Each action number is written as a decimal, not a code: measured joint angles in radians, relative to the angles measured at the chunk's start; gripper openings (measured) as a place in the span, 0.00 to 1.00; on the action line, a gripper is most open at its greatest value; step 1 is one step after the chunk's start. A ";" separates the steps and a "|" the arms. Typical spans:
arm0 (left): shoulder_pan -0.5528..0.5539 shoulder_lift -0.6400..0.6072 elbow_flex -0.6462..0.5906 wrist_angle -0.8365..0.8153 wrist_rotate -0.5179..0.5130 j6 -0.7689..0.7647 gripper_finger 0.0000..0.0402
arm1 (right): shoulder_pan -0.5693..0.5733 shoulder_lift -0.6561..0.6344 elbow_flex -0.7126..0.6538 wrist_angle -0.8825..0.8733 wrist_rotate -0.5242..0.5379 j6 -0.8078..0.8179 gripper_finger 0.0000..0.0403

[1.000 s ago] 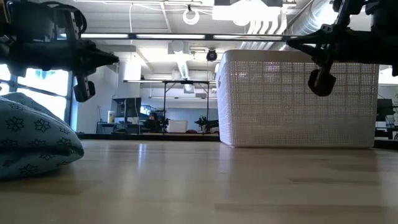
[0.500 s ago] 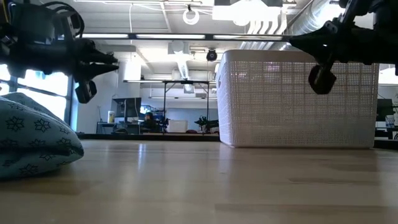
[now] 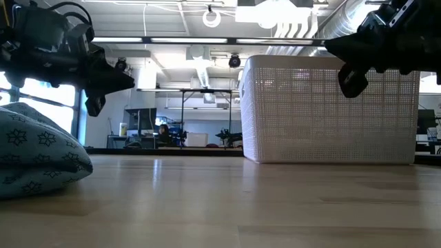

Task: Pick & place medical supplies in basket/bin
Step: Return to Home Position

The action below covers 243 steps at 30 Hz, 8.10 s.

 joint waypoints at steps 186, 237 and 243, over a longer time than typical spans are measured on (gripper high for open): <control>-0.360 -0.501 0.000 -0.366 -0.178 0.650 0.18 | 0.000 -0.738 -0.006 -0.899 -0.013 0.009 0.00; -0.361 -0.501 0.000 -0.366 -0.178 0.650 0.18 | 0.000 -0.738 -0.006 -0.899 -0.013 0.009 0.00; -0.361 -0.501 0.000 -0.365 -0.178 0.650 0.18 | 0.000 -0.738 -0.006 -0.899 -0.013 0.009 0.00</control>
